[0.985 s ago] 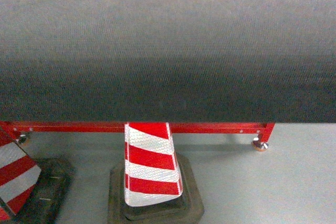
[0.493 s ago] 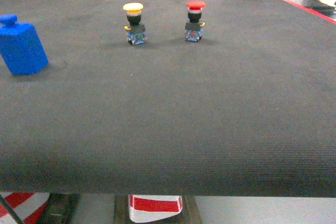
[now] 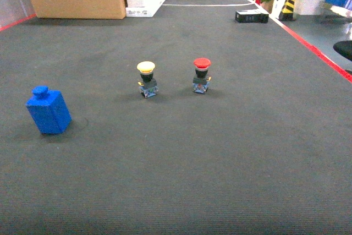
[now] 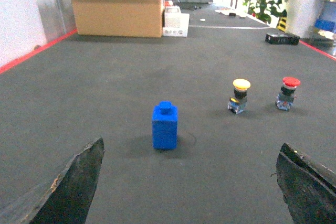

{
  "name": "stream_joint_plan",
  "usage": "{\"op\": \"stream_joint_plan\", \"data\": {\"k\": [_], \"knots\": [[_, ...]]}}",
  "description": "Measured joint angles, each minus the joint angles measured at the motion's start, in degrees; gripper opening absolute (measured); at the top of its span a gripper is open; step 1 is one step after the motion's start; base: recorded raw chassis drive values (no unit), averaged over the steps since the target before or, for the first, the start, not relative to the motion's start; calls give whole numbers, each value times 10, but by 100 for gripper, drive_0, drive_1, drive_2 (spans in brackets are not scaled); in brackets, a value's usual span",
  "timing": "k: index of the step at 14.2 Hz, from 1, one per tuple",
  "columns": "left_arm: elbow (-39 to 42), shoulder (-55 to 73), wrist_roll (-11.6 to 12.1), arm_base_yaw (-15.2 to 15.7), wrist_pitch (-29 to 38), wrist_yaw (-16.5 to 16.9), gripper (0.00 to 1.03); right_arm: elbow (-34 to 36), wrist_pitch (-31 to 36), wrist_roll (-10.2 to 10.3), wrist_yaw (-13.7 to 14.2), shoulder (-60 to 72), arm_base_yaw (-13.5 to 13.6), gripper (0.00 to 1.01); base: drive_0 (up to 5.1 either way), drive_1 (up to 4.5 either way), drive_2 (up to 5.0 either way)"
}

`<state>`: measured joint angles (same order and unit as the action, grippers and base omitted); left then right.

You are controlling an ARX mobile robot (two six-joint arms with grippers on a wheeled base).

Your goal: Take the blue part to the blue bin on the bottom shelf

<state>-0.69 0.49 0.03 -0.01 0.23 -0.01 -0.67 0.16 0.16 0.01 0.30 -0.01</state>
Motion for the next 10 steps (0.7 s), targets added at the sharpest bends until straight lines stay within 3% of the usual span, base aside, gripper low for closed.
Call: {"op": "stream_joint_plan", "data": {"k": [9,10], "knots": [[0,2,-3,-3,-12,-8,98,0,-4,0,0,0,0,98,0,0,0],[-9,68,-35,-51,-5,-110,98,0,-5,0,0,0,0,98,0,0,0]]}}
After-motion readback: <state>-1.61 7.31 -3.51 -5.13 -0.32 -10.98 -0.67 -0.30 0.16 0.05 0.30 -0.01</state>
